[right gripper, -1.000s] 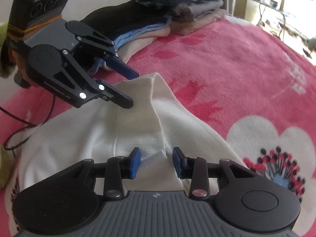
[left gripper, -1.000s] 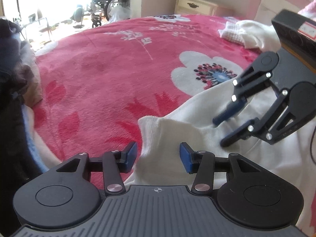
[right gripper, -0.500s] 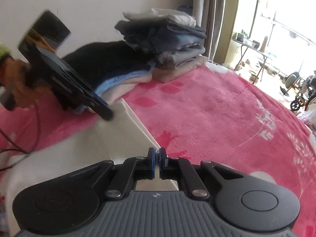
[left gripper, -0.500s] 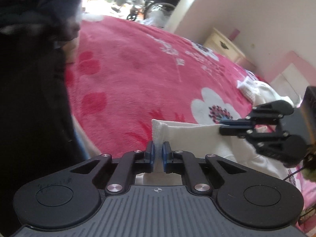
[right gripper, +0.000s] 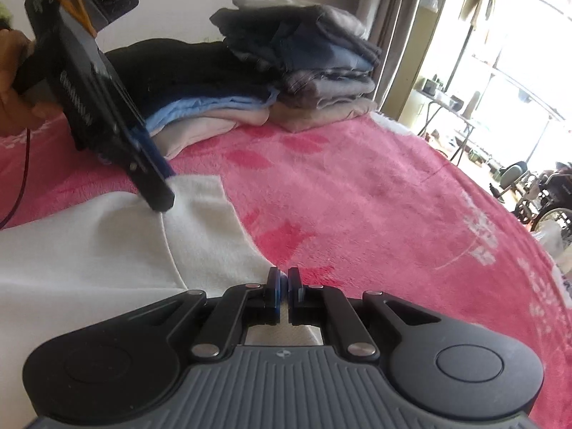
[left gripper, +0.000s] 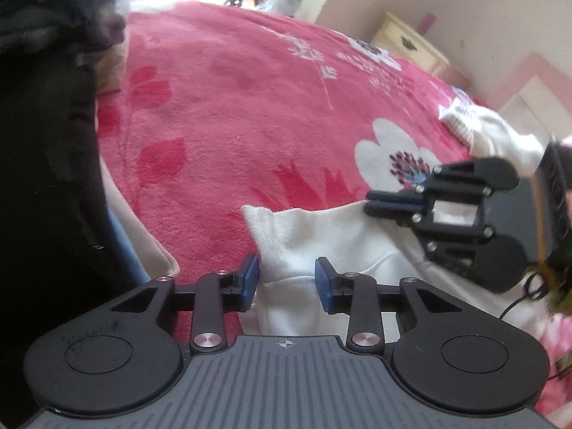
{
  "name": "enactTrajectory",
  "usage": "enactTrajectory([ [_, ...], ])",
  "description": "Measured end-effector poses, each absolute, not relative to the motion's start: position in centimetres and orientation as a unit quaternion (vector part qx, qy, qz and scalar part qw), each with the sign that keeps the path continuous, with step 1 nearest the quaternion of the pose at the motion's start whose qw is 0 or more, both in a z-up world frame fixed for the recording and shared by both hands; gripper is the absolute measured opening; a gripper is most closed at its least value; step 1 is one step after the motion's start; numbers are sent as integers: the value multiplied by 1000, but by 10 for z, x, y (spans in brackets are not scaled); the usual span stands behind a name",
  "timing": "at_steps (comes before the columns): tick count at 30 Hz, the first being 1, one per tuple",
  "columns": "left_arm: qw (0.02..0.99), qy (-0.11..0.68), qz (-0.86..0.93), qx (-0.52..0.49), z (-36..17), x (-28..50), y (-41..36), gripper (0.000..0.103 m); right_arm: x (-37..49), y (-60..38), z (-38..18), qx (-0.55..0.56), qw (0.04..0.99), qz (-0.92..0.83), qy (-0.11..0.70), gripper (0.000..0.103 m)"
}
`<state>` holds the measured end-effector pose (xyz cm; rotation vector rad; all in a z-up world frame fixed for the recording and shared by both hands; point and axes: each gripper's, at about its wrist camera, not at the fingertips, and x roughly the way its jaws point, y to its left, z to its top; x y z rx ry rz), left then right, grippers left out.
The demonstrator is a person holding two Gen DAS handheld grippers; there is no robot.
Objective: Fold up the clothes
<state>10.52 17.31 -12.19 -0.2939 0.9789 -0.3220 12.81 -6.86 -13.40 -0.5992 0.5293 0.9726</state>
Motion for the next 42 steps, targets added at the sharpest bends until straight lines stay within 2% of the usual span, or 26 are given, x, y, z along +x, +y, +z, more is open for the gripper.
enactTrajectory([
  [1,859,467,-154,-145,-120,105,174,15,128,-70,-133,-279,809,454,247,4],
  [2,858,467,-154,-150,-118,104,175,13,128,-71,-132,-277,811,453,246,4],
  [6,840,456,-175,-237,-94,95,199,11,120,-76,-118,-267,817,461,219,4],
  [9,847,460,-159,-216,-90,94,202,12,118,-73,-117,-266,815,472,207,4],
  [11,851,478,-135,-171,-104,100,197,16,122,-64,-127,-270,811,473,212,4],
  [15,855,498,-88,-113,-123,105,187,15,144,-46,-159,-261,813,450,261,4],
  [16,860,491,-85,-108,-119,103,184,17,151,-46,-161,-242,818,444,273,4],
  [17,867,481,-82,-100,-114,99,182,24,158,-47,-158,-219,821,441,287,4],
  [19,883,456,-75,-79,-103,92,177,34,171,-67,-138,-164,838,426,299,4],
  [22,902,422,-80,-48,-89,83,166,34,192,-100,-105,-79,860,398,310,6],
  [24,906,409,-96,-46,-83,85,157,34,201,-140,-79,-29,877,369,306,11],
  [28,895,425,-132,-28,-93,98,137,34,194,-219,-48,5,897,324,300,19],
  [32,885,447,-129,18,-116,110,120,34,163,-249,-59,-101,873,332,341,31],
  [35,880,460,-115,31,-128,112,119,34,144,-258,-77,-204,856,316,355,31],
  [42,880,460,-109,50,-130,112,115,34,134,-287,-99,-291,840,283,360,31],
])
